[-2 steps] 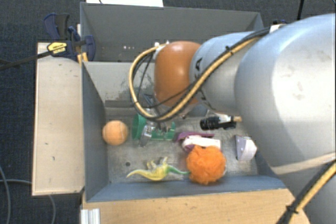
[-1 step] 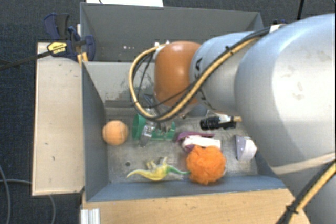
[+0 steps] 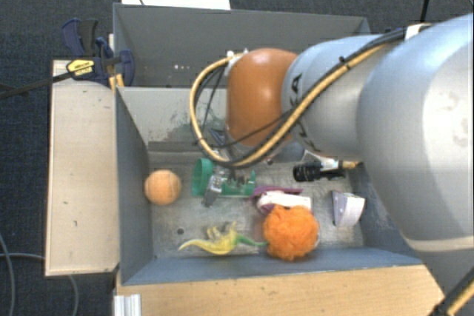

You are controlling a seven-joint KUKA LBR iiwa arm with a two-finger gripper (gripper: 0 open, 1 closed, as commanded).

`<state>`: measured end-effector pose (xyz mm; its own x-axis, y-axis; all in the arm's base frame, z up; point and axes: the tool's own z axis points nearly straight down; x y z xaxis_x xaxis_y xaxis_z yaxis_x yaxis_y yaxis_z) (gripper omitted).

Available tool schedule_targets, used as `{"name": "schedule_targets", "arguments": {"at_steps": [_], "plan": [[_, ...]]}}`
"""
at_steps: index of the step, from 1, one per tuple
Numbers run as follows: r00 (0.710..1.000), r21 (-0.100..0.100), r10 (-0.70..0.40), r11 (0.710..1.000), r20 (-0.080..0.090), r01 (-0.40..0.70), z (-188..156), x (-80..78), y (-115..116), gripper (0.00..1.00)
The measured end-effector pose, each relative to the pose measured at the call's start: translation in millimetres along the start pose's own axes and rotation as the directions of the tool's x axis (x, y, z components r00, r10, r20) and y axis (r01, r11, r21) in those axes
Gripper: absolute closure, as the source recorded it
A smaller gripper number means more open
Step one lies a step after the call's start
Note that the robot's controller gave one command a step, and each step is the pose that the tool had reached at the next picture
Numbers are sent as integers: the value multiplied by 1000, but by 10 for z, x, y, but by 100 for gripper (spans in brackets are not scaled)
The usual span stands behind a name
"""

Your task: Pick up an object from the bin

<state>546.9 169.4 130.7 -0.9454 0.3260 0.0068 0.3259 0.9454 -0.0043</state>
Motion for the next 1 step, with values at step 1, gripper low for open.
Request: {"name": "schedule_targets", "arguments": {"at_steps": [1], "plan": [[1000, -5, -25, 1000, 6, 25, -545, -84, -6, 100]]}}
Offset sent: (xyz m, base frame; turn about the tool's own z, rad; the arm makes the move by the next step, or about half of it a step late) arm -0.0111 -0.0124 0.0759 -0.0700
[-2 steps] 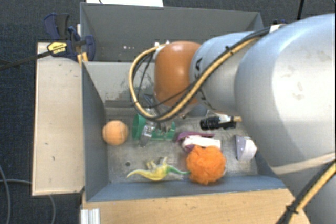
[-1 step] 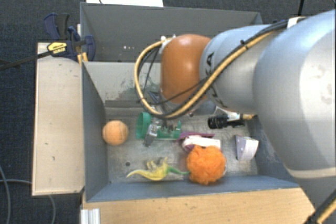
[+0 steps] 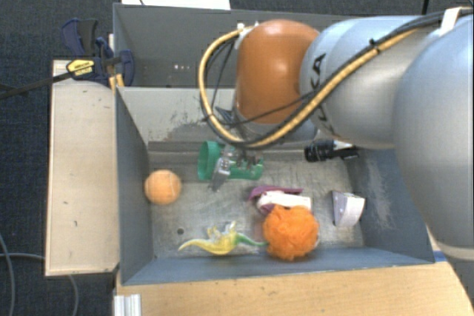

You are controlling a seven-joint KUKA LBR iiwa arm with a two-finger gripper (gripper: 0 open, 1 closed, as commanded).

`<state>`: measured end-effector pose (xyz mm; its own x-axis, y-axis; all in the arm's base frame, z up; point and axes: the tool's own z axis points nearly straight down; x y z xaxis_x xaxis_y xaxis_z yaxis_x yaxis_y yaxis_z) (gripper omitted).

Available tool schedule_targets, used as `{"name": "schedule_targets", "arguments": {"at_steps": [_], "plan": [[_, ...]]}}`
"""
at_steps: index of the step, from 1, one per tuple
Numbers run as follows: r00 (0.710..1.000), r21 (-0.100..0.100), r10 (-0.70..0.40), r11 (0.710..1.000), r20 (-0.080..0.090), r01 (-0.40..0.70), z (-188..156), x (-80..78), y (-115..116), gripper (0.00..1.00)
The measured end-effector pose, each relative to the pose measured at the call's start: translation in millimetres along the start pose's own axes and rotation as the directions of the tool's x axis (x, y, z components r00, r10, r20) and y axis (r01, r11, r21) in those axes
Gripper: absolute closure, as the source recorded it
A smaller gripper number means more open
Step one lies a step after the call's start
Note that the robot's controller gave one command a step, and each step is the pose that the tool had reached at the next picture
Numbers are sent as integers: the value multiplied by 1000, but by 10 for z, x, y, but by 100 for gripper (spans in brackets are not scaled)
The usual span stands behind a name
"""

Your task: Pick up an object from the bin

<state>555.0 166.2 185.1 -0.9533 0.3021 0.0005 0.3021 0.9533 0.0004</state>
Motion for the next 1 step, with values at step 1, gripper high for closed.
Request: {"name": "schedule_targets", "arguments": {"at_steps": [1], "plan": [[1000, -2, -30, 1000, 6, 30, -231, 72, -85, 100]]}}
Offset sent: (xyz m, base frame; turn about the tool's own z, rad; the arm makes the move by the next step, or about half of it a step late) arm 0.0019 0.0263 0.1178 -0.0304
